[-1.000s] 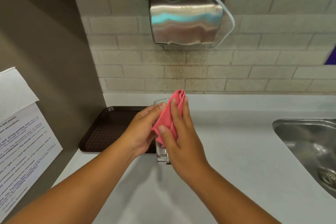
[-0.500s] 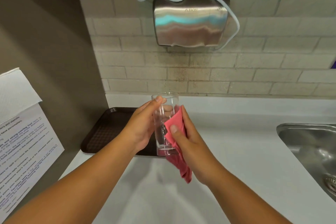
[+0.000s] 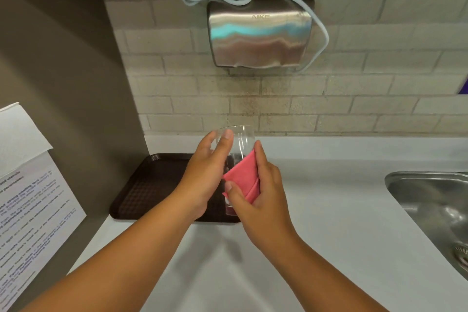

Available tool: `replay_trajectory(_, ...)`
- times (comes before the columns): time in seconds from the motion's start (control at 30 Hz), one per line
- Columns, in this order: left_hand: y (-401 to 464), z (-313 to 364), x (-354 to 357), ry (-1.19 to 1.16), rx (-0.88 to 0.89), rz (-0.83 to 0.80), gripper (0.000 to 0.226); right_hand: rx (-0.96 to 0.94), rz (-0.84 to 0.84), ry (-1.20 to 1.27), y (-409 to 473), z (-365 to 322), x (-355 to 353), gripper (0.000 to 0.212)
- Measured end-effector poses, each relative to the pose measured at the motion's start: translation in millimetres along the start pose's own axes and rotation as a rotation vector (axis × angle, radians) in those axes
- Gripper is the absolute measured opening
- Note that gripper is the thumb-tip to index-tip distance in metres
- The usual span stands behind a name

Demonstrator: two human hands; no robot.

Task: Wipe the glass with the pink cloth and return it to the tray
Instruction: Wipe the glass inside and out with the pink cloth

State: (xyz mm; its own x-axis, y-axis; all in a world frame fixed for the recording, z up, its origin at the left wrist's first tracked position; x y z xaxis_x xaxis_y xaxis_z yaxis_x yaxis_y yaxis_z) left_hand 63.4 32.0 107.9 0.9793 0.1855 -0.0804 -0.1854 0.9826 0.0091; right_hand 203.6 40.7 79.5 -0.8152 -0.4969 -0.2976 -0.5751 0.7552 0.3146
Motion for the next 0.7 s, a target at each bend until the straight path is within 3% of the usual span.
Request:
replay_trajectory(0.2, 4.4, 16.9, 11.1, 0.027, -0.007, 0.059, 0.07, -0.062, -0.017, -0.214, -3.9, -13.4, 9.6, 0.08)
replay_trajectory(0.27, 3.0, 11.2, 12.3, 0.0, -0.008, 0.046, 0.048, -0.105, -0.02, -0.291, -2.2, -20.7, 12.3, 0.074)
replay_trajectory(0.33, 1.7, 2.4, 14.7, -0.036, -0.005, 0.006, 0.041, -0.116, -0.023, -0.354, 5.5, -28.0, 11.4, 0.07)
replay_trajectory(0.5, 0.5, -4.4, 24.8, -0.228, 0.053, -0.101, 0.046, -0.041, -0.092, -0.253, 39.4, -31.2, -6.7, 0.062)
replay_trajectory(0.63, 0.7, -3.5, 19.2, -0.371, 0.015, -0.054, 0.072, 0.034, -0.193, 0.236, 44.9, -21.8, -11.9, 0.05)
replay_trajectory(0.7, 1.9, -5.0, 15.3, -0.421, -0.008, -0.021, 0.075, 0.059, -0.215, 0.305, 36.9, -17.1, -7.1, 0.047)
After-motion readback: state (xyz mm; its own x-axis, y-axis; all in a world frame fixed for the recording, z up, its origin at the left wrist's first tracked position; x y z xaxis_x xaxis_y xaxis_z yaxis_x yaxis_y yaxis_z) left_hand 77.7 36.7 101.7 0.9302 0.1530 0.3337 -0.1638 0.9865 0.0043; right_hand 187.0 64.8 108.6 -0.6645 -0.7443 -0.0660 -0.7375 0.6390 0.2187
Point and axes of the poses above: each hand's wrist, its own y-axis towards the middle knuckle, its own x-axis out of the palm, z = x × y, the point moved 7 cm from there along y, towards the middle knuckle, and after that the axes turned 15 degrees about -z, right-handed, at the moved point
